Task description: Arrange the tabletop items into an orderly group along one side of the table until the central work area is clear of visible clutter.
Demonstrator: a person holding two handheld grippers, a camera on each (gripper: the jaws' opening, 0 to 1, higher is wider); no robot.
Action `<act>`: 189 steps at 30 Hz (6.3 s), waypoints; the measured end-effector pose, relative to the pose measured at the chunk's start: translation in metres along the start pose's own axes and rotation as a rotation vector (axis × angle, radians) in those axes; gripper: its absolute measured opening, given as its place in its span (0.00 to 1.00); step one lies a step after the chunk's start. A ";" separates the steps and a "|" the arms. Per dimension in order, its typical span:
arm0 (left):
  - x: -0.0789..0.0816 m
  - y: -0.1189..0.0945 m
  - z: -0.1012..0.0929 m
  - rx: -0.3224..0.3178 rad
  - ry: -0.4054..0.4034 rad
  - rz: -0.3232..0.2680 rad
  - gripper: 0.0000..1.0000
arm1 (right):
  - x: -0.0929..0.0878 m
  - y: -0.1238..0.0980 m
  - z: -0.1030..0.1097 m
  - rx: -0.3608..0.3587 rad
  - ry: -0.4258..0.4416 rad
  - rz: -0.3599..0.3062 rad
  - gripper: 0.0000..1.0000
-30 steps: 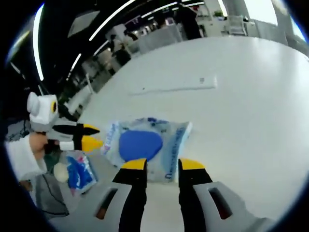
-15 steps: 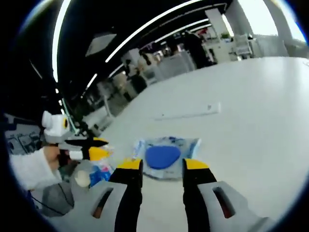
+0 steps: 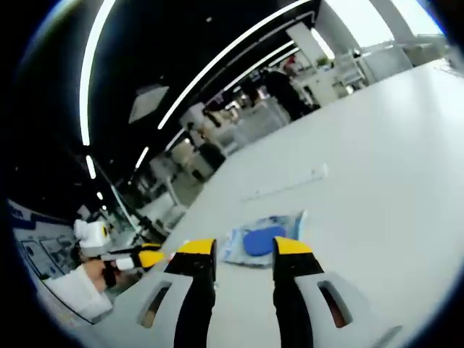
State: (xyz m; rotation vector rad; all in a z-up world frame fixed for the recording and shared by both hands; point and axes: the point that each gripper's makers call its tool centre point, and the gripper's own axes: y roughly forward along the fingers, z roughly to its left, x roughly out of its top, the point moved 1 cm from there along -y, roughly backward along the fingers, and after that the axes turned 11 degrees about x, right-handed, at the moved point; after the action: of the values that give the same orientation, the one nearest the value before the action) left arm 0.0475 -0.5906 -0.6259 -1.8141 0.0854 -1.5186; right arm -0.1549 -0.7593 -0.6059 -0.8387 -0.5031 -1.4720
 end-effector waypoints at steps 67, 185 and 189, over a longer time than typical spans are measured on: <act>-0.096 0.040 0.057 0.046 0.097 0.336 0.00 | -0.071 0.008 0.026 0.116 0.076 0.230 0.29; -0.003 0.136 -0.257 -0.418 0.174 0.361 0.28 | -0.018 -0.025 -0.182 -0.145 0.385 0.168 0.00; -0.002 0.132 -0.253 -0.419 0.196 0.344 0.29 | -0.025 -0.023 -0.193 -0.121 0.411 0.168 0.00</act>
State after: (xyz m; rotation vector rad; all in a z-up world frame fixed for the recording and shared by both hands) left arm -0.1195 -0.8092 -0.7012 -1.8337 0.8222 -1.4965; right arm -0.2164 -0.8850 -0.7426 -0.6302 -0.0356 -1.4777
